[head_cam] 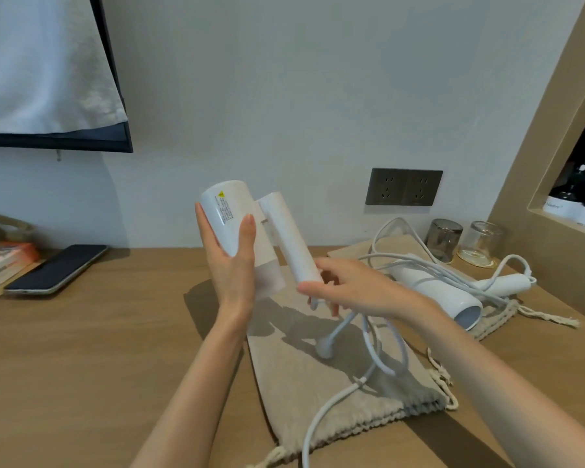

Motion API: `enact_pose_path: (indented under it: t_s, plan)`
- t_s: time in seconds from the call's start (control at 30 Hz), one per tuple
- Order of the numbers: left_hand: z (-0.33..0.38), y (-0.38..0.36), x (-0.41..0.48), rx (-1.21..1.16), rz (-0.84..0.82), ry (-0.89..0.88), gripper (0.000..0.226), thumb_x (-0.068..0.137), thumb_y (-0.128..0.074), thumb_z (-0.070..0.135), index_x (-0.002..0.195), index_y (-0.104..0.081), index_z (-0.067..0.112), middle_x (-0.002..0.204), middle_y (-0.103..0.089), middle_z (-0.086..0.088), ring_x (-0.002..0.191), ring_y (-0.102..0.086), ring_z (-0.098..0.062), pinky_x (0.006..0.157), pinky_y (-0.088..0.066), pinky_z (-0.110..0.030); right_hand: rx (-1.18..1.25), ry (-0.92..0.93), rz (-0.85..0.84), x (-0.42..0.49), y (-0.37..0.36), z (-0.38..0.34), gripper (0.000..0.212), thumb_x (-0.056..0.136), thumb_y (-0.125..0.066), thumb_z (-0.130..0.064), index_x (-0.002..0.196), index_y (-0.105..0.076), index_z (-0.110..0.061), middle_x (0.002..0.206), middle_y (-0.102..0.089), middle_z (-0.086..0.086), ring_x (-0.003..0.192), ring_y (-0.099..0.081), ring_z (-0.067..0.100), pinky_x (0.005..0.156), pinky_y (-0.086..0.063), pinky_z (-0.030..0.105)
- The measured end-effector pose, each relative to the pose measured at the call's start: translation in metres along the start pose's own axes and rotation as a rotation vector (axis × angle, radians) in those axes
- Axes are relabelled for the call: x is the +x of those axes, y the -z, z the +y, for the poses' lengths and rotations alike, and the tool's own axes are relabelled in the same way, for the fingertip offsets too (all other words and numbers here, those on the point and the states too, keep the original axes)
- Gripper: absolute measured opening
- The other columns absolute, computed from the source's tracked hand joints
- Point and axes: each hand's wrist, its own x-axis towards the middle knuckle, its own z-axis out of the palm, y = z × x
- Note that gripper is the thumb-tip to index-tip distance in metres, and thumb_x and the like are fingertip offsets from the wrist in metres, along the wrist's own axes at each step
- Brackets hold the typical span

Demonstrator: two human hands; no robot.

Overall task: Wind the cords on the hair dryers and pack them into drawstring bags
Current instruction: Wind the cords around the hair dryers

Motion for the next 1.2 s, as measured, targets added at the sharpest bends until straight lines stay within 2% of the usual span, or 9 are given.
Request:
enact_pose_path:
  t_s: [0.1,0.23,0.37,0.5,0.63,0.77,0.87,1.0,1.2]
  plan:
    - [0.003,0.005,0.004,-0.008,0.046,-0.006,0.077,0.091,-0.06,0.036,0.151,-0.012,0.031,0.152,-0.026,0.017,0.132,-0.036,0.002,0.099,-0.034,-0.007,-0.234,-0.027,-0.041,-0.01,0.017,0.012,0.048,0.085,-0.066,-0.039,0.13,-0.05,-0.04,0.117,-0.06,-0.016,0.084,-0.058,0.002,0.079,-0.051,0.029]
    - [-0.002,0.012,0.013,-0.097,0.081,0.088,0.077,0.091,-0.059,0.04,0.15,-0.011,0.035,0.151,-0.031,0.015,0.13,-0.042,-0.005,0.108,-0.036,-0.027,-0.434,-0.14,-0.068,-0.019,0.024,0.031,0.048,0.087,-0.064,-0.032,0.132,-0.049,-0.037,0.128,-0.055,-0.01,0.109,-0.053,0.011,0.093,-0.047,0.034]
    - [-0.011,0.01,0.013,-0.128,0.03,0.202,0.074,0.092,-0.059,0.036,0.151,-0.013,0.034,0.147,-0.036,0.014,0.123,-0.048,-0.006,0.105,-0.039,-0.028,-0.207,-0.102,0.002,-0.022,0.014,0.031,0.031,0.09,-0.058,-0.039,0.121,-0.06,-0.035,0.117,-0.063,-0.013,0.104,-0.057,0.003,0.092,-0.048,0.03]
    - [-0.023,0.002,0.002,-0.057,-0.01,0.193,0.075,0.092,-0.06,0.033,0.151,-0.013,0.03,0.147,-0.033,0.014,0.126,-0.043,-0.004,0.103,-0.035,-0.024,-0.108,-0.061,0.036,-0.015,-0.001,0.023,0.019,0.091,-0.059,-0.022,0.108,-0.068,-0.024,0.088,-0.071,-0.009,0.08,-0.062,0.001,0.077,-0.05,0.022]
    - [-0.029,-0.001,-0.006,-0.004,-0.032,0.221,0.076,0.093,-0.057,0.036,0.151,-0.008,0.033,0.137,-0.035,0.021,0.115,-0.043,0.002,0.094,-0.032,-0.02,-0.235,-0.034,0.025,-0.01,-0.013,0.03,0.018,0.09,-0.059,-0.023,0.105,-0.068,-0.021,0.097,-0.066,-0.003,0.088,-0.06,0.013,0.082,-0.052,0.041]
    - [-0.038,0.004,-0.004,0.025,-0.041,0.314,0.076,0.093,-0.058,0.035,0.151,-0.008,0.033,0.143,-0.04,0.009,0.118,-0.05,-0.012,0.101,-0.041,-0.033,-0.044,-0.062,0.014,-0.008,-0.025,0.039,0.026,0.078,-0.063,-0.036,0.104,-0.067,-0.032,0.097,-0.069,-0.007,0.092,-0.063,0.012,0.085,-0.053,0.042]
    - [-0.043,0.007,-0.002,0.071,-0.071,0.341,0.075,0.092,-0.059,0.027,0.151,-0.012,0.028,0.136,-0.048,0.003,0.109,-0.056,-0.015,0.085,-0.046,-0.029,0.025,-0.077,0.136,-0.006,-0.039,0.047,0.024,0.076,-0.066,-0.054,0.096,-0.066,-0.041,0.094,-0.067,-0.015,0.088,-0.061,0.003,0.083,-0.053,0.035]
    - [-0.05,0.008,-0.003,0.171,-0.115,0.301,0.071,0.088,-0.063,0.014,0.145,-0.022,0.026,0.127,-0.053,-0.001,0.089,-0.057,-0.001,0.066,-0.048,-0.016,0.153,-0.063,0.204,-0.002,-0.052,0.048,0.022,0.088,-0.063,-0.038,0.108,-0.063,-0.029,0.1,-0.065,-0.01,0.089,-0.063,0.004,0.08,-0.055,0.03]
    - [-0.043,0.0,-0.011,0.398,-0.198,0.333,0.081,0.091,-0.058,0.029,0.151,-0.004,0.035,0.128,-0.034,0.004,0.092,-0.041,-0.009,0.066,-0.036,-0.018,0.343,-0.072,0.213,0.003,-0.058,0.044,0.018,0.097,-0.051,-0.026,0.114,-0.054,-0.018,0.09,-0.064,0.0,0.078,-0.062,0.011,0.069,-0.051,0.022]
